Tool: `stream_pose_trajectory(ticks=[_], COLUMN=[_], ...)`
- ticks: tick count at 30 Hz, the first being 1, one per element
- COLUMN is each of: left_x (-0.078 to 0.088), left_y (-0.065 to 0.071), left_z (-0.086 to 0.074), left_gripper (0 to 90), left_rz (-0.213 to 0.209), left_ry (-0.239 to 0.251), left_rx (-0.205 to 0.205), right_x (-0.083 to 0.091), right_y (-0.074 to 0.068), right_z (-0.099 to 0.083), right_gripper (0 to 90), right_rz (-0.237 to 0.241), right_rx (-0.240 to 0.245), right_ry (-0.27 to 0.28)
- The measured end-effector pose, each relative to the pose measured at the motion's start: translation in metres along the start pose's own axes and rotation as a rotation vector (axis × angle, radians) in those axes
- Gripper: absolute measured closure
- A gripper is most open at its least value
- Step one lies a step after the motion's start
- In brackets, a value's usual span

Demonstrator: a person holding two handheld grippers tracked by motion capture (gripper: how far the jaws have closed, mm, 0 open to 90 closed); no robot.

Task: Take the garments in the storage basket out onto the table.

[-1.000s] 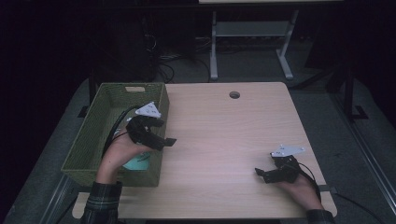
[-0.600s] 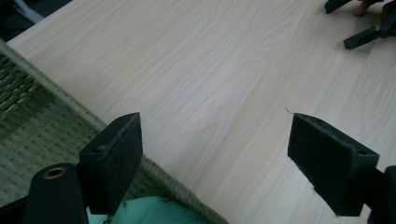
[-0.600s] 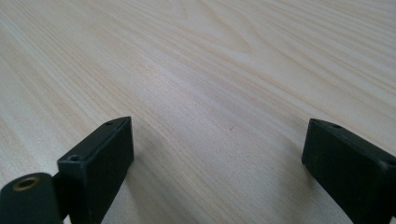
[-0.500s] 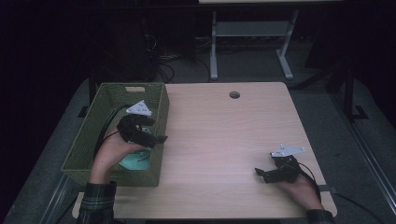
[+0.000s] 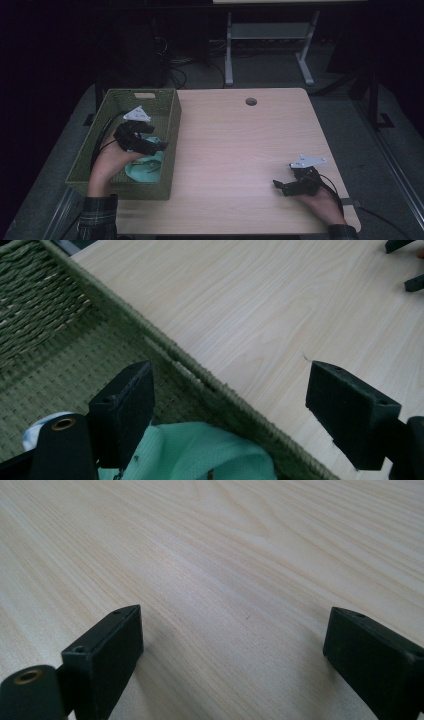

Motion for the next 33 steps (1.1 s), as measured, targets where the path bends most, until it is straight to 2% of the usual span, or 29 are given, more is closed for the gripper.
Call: stream_pose_trajectory(ticks=[13, 22, 28, 33], left_x=[0.007, 0.007, 0.007, 0.005], left_y=[-0.023, -0.035, -0.045, -0.052], left_z=[-0.018, -0.030, -0.039, -0.047], left_gripper=[22.5, 23.8, 24.9, 24.9], left_rz=[0.071, 0.085, 0.113, 0.115], left_ry=[-0.032, -0.044, -0.072, -0.085], left_rx=[0.043, 0.083, 0.101, 0.124], right_x=[0.000, 0.000, 0.000, 0.000], right_y=[0.000, 0.000, 0.000, 0.000], right_z=[0.000, 0.000, 0.000, 0.000], right_gripper=[8.7, 8.7, 8.7, 8.7], right_rz=[0.001, 0.000, 0.000, 0.000], right_rx=[-0.001, 0.000, 0.000, -0.001], right_ry=[-0.001, -0.001, -0.001, -0.001])
Point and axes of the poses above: each handheld gripper's, and its own axes: x roughly backward along the jaws, z roughly out of its top, y roughly to its right, the point moved 4 cm from there along -x, roughly forward along the jaws, and after that the axes turned 4 degrees about -y, right-handed, at the moved point
